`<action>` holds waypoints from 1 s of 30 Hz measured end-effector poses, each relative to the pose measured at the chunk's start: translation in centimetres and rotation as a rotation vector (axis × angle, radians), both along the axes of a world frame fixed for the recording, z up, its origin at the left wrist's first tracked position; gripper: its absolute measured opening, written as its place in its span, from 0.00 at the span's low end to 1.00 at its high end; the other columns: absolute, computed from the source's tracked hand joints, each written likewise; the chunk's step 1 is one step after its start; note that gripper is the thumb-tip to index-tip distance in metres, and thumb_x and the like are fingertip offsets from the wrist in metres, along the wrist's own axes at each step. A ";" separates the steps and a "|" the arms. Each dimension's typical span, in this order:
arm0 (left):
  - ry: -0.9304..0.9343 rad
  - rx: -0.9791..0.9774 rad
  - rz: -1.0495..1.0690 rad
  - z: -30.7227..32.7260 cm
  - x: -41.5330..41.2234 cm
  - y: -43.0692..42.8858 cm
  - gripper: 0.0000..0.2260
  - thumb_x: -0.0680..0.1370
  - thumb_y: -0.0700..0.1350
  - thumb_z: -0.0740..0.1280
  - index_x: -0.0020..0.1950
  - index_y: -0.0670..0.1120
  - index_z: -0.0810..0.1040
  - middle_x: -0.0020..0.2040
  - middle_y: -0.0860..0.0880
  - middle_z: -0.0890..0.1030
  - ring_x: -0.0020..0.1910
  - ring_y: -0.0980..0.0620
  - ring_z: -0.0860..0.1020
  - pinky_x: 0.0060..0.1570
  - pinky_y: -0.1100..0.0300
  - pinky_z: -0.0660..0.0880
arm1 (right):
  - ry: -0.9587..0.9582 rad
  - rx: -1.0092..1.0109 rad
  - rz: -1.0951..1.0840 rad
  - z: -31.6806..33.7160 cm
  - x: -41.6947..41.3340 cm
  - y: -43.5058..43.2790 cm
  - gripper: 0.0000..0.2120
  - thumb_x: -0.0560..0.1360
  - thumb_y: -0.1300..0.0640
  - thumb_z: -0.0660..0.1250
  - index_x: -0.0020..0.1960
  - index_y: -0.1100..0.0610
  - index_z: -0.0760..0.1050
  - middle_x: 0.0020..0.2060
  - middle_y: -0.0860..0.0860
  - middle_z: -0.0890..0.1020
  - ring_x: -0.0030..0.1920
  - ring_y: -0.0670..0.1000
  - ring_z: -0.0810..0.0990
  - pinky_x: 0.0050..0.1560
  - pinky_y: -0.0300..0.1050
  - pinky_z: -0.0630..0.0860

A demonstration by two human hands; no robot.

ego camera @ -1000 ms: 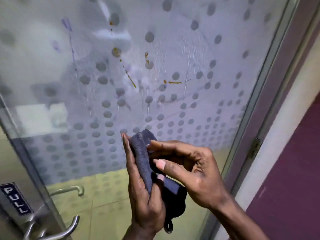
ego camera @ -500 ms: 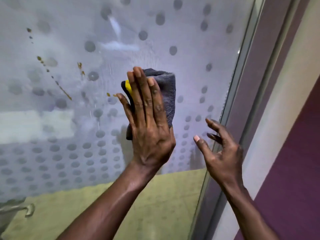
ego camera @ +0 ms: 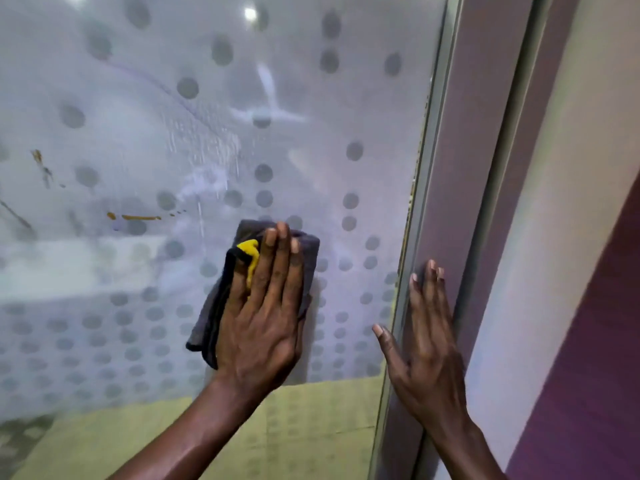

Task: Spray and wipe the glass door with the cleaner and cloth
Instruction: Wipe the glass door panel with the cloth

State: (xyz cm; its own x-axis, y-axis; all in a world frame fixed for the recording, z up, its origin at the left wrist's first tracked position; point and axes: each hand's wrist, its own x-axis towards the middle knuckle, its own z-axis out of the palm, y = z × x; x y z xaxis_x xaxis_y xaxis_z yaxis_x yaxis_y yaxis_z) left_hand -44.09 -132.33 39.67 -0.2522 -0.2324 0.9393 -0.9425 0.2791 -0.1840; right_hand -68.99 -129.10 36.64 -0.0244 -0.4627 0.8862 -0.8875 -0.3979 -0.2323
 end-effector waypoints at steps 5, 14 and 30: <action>-0.173 0.110 0.007 -6.4 1.2 1.0 0.41 0.79 0.38 0.60 0.92 0.42 0.50 0.94 0.44 0.49 0.94 0.46 0.47 0.92 0.45 0.39 | 0.015 -0.043 -0.050 -1.1 0.3 -1.4 0.40 0.84 0.51 0.68 0.88 0.60 0.52 0.90 0.57 0.52 0.90 0.61 0.52 0.89 0.48 0.51; 0.079 -0.103 -0.044 10.3 -1.8 -1.2 0.31 0.92 0.51 0.53 0.92 0.38 0.49 0.93 0.38 0.47 0.93 0.41 0.45 0.91 0.42 0.38 | -0.045 -0.059 -0.040 -1.5 1.0 -1.9 0.38 0.84 0.53 0.66 0.88 0.61 0.53 0.90 0.56 0.53 0.90 0.60 0.53 0.89 0.49 0.54; -0.308 0.060 -0.214 2.7 -4.0 0.1 0.36 0.83 0.40 0.58 0.92 0.42 0.54 0.94 0.45 0.52 0.93 0.48 0.51 0.92 0.47 0.43 | -0.084 -0.110 -0.048 -1.4 1.6 -2.0 0.36 0.84 0.55 0.66 0.87 0.61 0.57 0.89 0.56 0.57 0.89 0.61 0.57 0.88 0.53 0.58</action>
State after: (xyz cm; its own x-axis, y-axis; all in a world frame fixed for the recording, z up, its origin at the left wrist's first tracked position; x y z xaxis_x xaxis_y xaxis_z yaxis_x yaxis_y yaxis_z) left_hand -48.05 -132.26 42.33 -0.5699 -0.1959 0.7981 -0.7644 0.4829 -0.4273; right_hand -67.44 -131.12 35.22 -0.1199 -0.3599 0.9253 -0.8855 -0.3827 -0.2636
